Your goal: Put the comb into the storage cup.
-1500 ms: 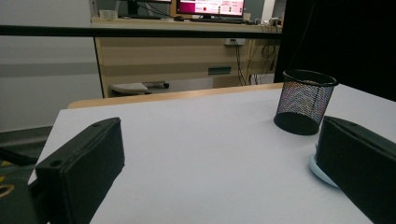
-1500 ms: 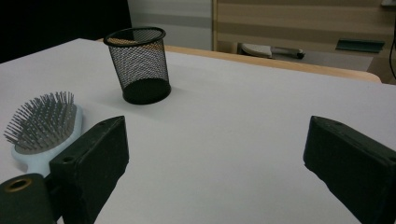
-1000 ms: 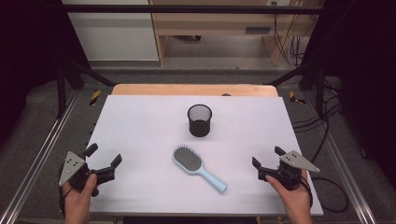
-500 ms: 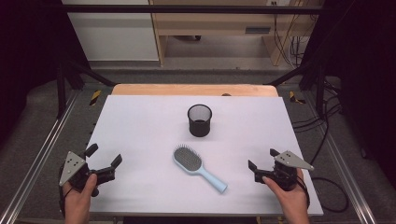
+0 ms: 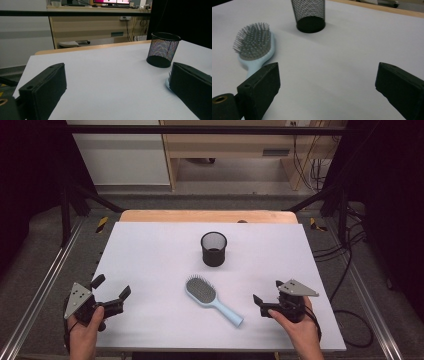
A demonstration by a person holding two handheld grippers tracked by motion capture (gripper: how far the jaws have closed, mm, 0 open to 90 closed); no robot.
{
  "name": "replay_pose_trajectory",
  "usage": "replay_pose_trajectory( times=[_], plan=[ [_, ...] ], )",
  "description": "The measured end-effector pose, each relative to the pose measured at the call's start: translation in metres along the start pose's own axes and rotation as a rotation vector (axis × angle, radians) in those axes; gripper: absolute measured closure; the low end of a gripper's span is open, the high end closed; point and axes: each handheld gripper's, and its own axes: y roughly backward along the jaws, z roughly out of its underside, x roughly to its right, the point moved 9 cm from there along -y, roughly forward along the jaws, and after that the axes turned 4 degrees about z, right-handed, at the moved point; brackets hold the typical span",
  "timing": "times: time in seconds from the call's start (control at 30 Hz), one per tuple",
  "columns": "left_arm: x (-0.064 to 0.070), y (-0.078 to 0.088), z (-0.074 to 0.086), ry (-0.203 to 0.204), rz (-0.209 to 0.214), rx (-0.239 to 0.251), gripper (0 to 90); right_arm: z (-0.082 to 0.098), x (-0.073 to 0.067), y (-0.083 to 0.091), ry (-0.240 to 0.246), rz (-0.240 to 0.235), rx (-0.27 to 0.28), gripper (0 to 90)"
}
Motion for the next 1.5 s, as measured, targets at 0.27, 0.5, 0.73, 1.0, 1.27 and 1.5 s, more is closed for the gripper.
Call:
replay_pose_trajectory(
  times=[0.27, 0.5, 0.73, 1.0, 1.27, 1.5],
  plan=[
    [0.001, -0.001, 0.001, -0.005, 0.004, -0.005, 1.1, -0.011, -0.041, -0.011, 0.097, -0.095, -0.103, 7.8],
    [0.002, -0.002, 0.002, -0.01, 0.007, -0.013, 1.1, -0.015, -0.068, -0.024, 0.159, -0.161, -0.201, 8.4],
    [0.003, -0.002, 0.002, -0.013, 0.01, -0.014, 1.1, -0.017, -0.083, -0.034, 0.187, -0.197, -0.269, 8.0],
    [0.005, -0.002, 0.002, -0.018, 0.015, -0.016, 1.1, -0.016, -0.098, -0.047, 0.218, -0.225, -0.338, 6.9],
    [0.006, -0.003, 0.002, -0.021, 0.021, -0.017, 1.1, -0.006, -0.108, -0.058, 0.239, -0.239, -0.404, 7.3],
    [0.007, -0.004, 0.002, -0.023, 0.023, -0.021, 1.1, -0.002, -0.114, -0.064, 0.262, -0.251, -0.444, 14.9]
  ],
)
